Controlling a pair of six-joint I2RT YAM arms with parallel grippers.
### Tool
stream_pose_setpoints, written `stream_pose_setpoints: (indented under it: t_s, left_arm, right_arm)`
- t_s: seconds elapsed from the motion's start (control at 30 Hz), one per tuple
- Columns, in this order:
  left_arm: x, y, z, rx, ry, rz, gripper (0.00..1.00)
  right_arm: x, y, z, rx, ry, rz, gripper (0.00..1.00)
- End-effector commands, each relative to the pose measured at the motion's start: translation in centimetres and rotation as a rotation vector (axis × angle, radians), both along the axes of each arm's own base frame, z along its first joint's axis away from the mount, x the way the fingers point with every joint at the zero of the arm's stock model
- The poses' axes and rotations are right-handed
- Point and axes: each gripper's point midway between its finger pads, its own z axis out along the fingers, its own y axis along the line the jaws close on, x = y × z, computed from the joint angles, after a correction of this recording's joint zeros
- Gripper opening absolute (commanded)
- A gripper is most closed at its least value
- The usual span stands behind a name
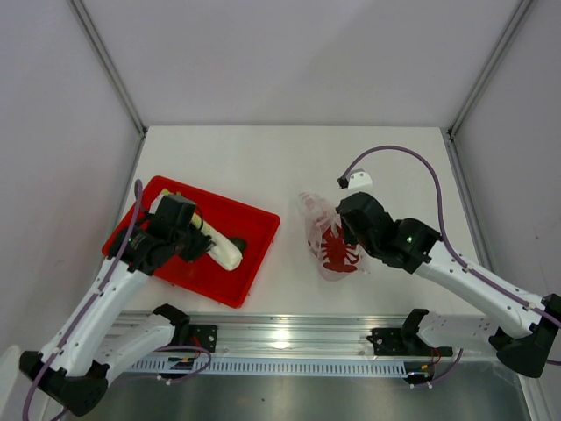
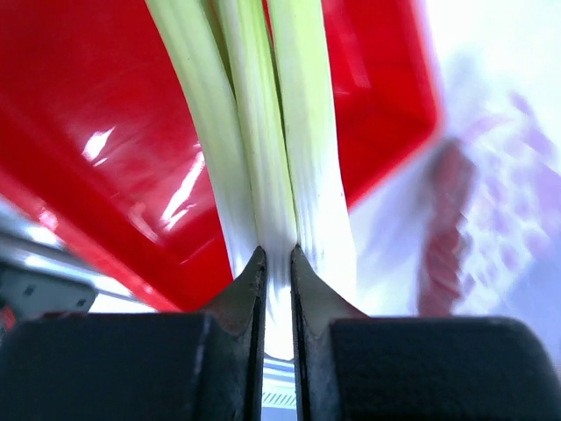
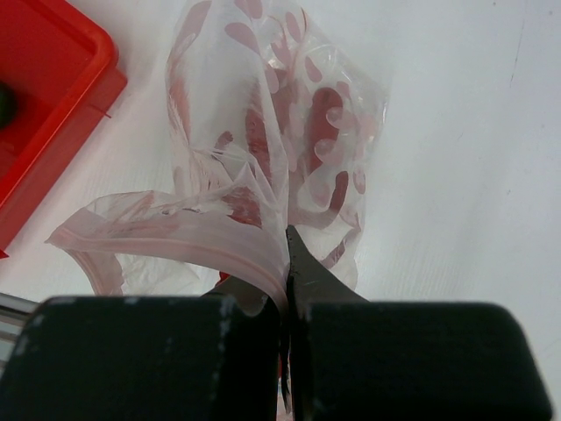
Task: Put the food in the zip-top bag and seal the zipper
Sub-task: Pick up the fake vegetable from the bin, then place the fake vegetable in the zipper food storage bag.
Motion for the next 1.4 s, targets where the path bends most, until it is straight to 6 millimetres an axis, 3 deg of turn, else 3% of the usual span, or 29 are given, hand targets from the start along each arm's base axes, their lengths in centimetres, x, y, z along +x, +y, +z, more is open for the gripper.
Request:
stream_pose_setpoints:
  t_s: [0.0,0.13,0.5,0.57,0.93,1.1,1.37]
  left_arm:
    - [1.3,-2.2,4.4,-0.059,-0.26,-0.193,0.01]
    - [1.2,-4.4,7.3,-0.103,-0.409,-0.374,0.01]
    - [-2.8,-9.3,13.1,-0.177,-0.745,-0.8,0.0]
    - [-3.4,-9.9,14.2,-0.189,-0.823,-0.844,0.01]
    - [-1.0,-12.2,22.4,-0.106,-1.289,-0.84,0.01]
    - [-0.5,-14.2,24.5,-0.044,-1.417,-0.851,0.01]
    - [0.1,-16.7,24.5,0.038,-1.487,-0.877,0.01]
  right_arm:
    - [1.2,0.5,2.0,0.038,-0.053,-0.011,0.0]
    - [1.8,1.0,2.2,0.046,-0.054,-0.01,0.0]
    - [3.4,1.4,2.9,0.049,-0.062,-0.021,0.0]
    - [3.3,2.4,3.1,0.091,-0.033,-0.001,0.0]
    - [1.3,7.3,3.9,0.273,0.212,0.143,0.0]
    - [0.0,8.3,4.9,0.366,0.306,0.196,0.0]
    - [-1.1,8.6,7.1,0.502,0.379,0.25,0.0]
